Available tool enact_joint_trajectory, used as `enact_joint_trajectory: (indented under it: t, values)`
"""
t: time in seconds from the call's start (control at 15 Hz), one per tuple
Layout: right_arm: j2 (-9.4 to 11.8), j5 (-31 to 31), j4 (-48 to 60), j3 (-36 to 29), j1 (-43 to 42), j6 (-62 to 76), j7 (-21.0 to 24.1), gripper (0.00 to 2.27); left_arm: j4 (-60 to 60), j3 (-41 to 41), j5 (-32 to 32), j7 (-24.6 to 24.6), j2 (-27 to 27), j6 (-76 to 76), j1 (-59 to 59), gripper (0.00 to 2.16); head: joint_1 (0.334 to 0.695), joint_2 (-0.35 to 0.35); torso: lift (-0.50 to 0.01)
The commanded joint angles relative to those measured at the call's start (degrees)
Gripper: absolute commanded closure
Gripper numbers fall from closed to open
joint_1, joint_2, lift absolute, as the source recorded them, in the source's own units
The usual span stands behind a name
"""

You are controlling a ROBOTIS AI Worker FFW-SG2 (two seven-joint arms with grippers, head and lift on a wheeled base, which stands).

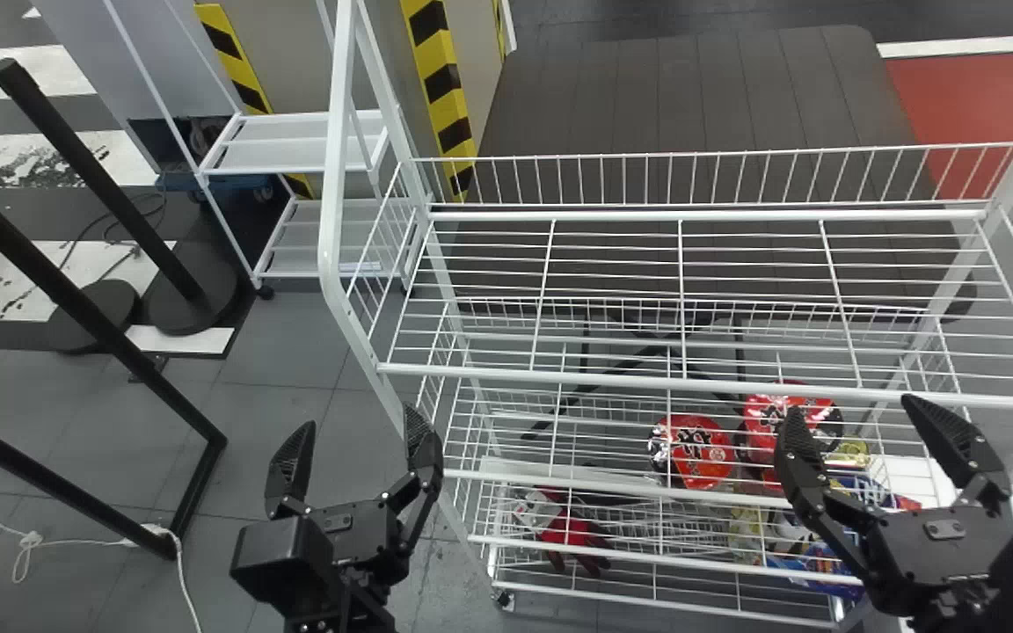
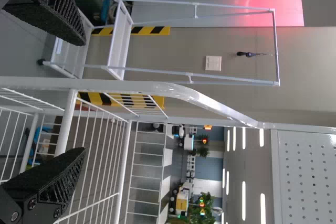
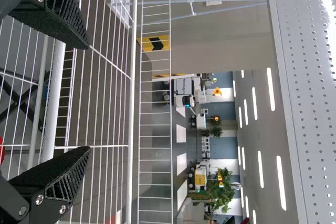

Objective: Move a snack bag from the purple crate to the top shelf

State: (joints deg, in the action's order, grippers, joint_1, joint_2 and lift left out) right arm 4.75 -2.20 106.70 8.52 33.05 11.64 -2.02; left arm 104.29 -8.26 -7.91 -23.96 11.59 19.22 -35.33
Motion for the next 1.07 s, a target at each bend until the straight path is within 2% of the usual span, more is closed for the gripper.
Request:
enact_joint_trajectory:
  t: [0.0,0.73,1.0]
  values:
    - [0.0,0.0,0.0,0.0,0.0,0.0,0.0,0.14,0.0,0.1,-0.2,0.2,-0.1,-0.6,0.0,0.09,0.695,0.186,0.0]
    - [0.0,0.1,-0.4,-0.1,-0.2,0.4,-0.1,0.14,-0.5,0.4,-0.5,0.9,-0.2,-0.6,0.2,0.1,0.695,0.184,0.0]
    - [-0.1,-0.1,-0.4,0.3,-0.3,0.0,0.2,0.14,-0.6,0.4,-0.6,0.9,-0.2,-0.6,0.4,0.1,0.695,0.188,-0.02]
